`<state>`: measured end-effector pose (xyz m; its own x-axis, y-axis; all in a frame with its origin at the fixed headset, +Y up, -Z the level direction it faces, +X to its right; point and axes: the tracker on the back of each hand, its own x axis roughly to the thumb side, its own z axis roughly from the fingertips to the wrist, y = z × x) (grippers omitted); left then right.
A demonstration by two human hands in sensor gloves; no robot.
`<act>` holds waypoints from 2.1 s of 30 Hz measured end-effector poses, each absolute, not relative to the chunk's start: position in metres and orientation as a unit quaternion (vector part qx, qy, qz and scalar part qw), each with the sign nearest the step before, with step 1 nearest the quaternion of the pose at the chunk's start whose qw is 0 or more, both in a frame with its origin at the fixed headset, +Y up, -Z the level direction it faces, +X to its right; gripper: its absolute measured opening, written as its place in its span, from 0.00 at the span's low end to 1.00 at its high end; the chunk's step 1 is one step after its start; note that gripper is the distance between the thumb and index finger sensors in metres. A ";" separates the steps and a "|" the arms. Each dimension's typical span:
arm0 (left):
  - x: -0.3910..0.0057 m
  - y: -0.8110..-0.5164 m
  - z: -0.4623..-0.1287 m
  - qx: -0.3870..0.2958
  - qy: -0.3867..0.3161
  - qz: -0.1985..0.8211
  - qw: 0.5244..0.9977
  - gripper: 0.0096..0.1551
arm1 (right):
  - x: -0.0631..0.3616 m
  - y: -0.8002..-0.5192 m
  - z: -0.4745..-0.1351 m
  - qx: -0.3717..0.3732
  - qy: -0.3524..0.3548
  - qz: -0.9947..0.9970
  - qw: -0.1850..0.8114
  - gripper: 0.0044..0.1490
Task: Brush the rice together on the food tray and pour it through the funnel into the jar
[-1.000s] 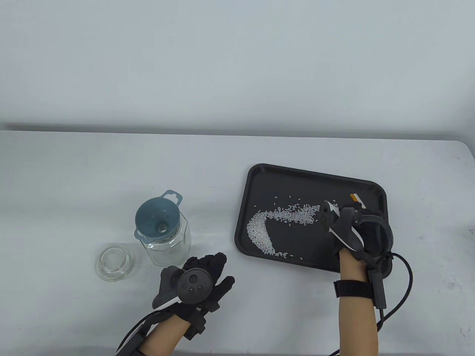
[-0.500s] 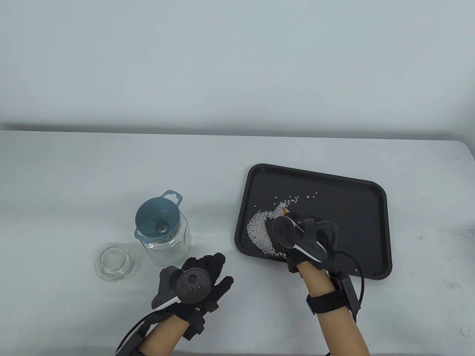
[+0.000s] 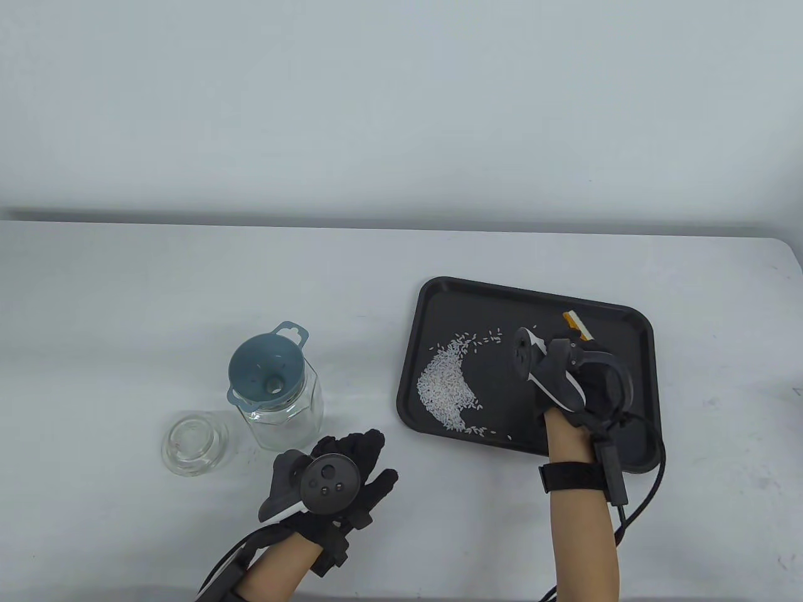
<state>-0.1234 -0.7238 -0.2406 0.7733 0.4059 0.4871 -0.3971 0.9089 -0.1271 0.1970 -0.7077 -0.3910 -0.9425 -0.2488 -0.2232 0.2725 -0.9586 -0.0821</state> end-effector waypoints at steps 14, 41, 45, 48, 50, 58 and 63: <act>-0.122 -0.724 -0.239 -0.014 -0.265 0.207 0.942 0.43 | 0.079 -0.686 -0.359 -0.151 0.051 -0.987 0.010 0.33; -0.121 -0.724 -0.239 -0.008 -0.266 0.210 0.941 0.43 | 0.075 -0.691 -0.296 -0.299 0.043 -0.953 0.037 0.31; -0.121 -0.724 -0.238 -0.008 -0.267 0.211 0.940 0.43 | 0.086 -0.673 -0.298 -0.267 0.112 -0.956 0.042 0.31; -0.122 -0.724 -0.238 -0.009 -0.268 0.211 0.940 0.43 | 0.096 -0.674 -0.311 -0.214 0.155 -0.962 0.075 0.31; -0.122 -0.724 -0.238 -0.008 -0.268 0.212 0.940 0.43 | 0.102 -0.683 -0.319 -0.183 0.144 -0.966 0.114 0.31; -0.121 -0.724 -0.238 -0.011 -0.271 0.211 0.939 0.43 | 0.115 -0.704 -0.298 -0.203 0.081 -0.976 -0.001 0.32; -0.120 -0.724 -0.237 -0.011 -0.271 0.210 0.939 0.43 | 0.114 -0.685 -0.281 -0.226 0.086 -0.970 -0.022 0.31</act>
